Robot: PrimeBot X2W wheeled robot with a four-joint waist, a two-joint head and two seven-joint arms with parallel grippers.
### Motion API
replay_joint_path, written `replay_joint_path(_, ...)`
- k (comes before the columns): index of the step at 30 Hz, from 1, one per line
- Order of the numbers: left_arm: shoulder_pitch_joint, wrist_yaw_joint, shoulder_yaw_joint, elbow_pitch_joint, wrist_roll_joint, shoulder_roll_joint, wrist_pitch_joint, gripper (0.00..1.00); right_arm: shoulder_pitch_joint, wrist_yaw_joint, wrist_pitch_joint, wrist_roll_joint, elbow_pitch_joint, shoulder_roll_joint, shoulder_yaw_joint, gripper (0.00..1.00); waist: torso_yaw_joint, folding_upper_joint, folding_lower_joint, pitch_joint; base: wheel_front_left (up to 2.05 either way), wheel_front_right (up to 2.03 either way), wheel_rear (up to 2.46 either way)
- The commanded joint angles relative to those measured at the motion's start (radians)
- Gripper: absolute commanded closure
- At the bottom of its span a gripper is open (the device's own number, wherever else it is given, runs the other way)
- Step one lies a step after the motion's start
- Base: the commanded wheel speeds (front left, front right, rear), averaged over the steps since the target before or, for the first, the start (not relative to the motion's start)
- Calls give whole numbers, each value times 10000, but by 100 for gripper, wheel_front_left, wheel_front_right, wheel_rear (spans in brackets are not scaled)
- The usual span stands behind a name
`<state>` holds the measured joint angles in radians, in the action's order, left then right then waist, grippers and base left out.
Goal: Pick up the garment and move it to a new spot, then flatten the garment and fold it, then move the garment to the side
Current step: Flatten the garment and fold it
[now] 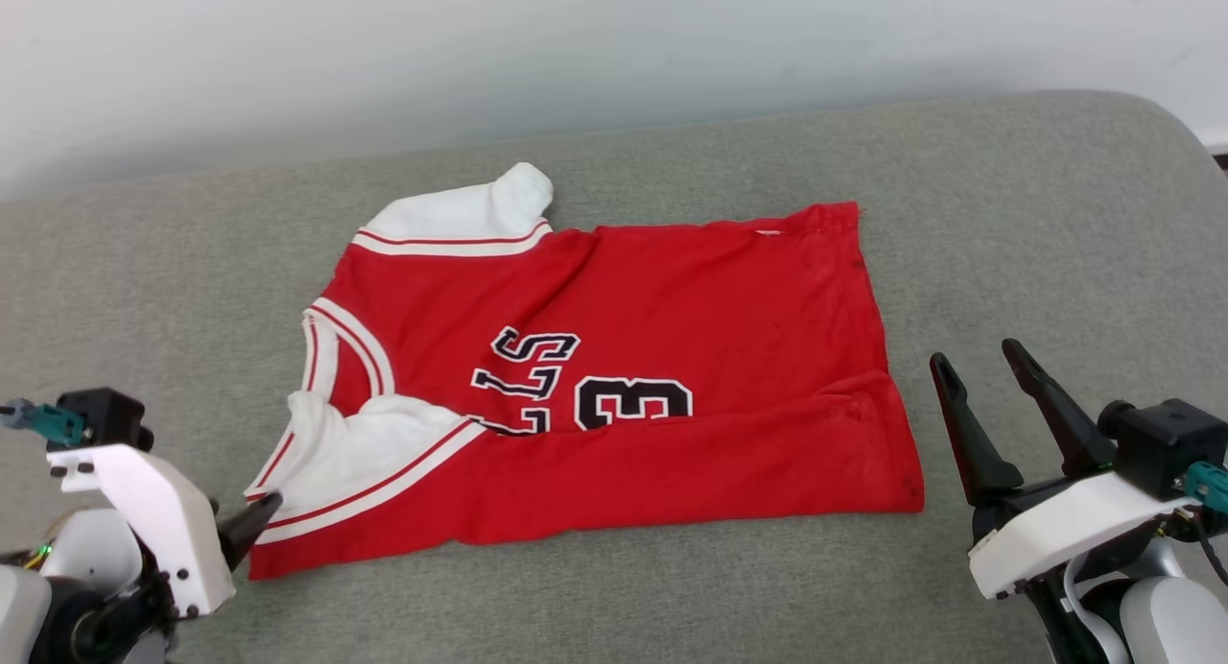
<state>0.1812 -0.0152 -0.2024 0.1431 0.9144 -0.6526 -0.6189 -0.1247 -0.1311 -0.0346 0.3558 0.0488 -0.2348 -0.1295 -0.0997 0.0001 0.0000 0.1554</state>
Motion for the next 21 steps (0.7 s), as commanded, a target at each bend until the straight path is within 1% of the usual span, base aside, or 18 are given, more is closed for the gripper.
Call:
replay_joint_path(1,-186,-164,-33,-116,128,-116,-392,0,85,7,53,-143,-142,93,52,0,-135,-1,0,100,0,0,0)
replay_joint_path(3,-344,-409,-16,-303,245,-283,-838,0,143,7,112,-189,-317,183,67,0,-247,-1,0,209,0,0,0)
replay_joint_path(6,-531,-697,-36,-372,362,-330,-1190,0,144,7,161,-209,-442,313,90,0,-392,-1,0,439,0,0,0)
replay_joint_path(8,-565,-819,-46,-272,423,-227,-1240,0,57,7,142,-208,-499,355,69,0,-476,-1,0,619,0,0,0)
replay_joint_path(12,-590,-735,-254,239,626,259,-1230,0,-54,7,272,-49,-451,370,16,0,-595,-1,0,859,0,0,0)
replay_joint_path(13,-641,-723,-333,328,712,425,-1266,44,-65,7,321,22,-417,332,26,0,-615,-1,0,872,0,0,0)
replay_joint_path(14,-663,-681,-372,381,807,586,-1257,69,-74,7,370,98,-410,282,42,0,-616,-1,0,907,0,0,0)
replay_joint_path(15,-650,-640,-402,418,871,716,-1226,100,-69,7,454,182,-388,231,102,0,-596,-1,0,939,0,0,0)
replay_joint_path(17,-646,-576,-429,514,902,842,-1113,100,-69,7,654,437,-358,102,178,0,-542,-1,0,918,0,0,0)
replay_joint_path(21,-447,-420,-263,513,692,768,-548,100,-76,5,1563,1129,-177,-366,444,0,-311,-1,0,783,0,0,0)
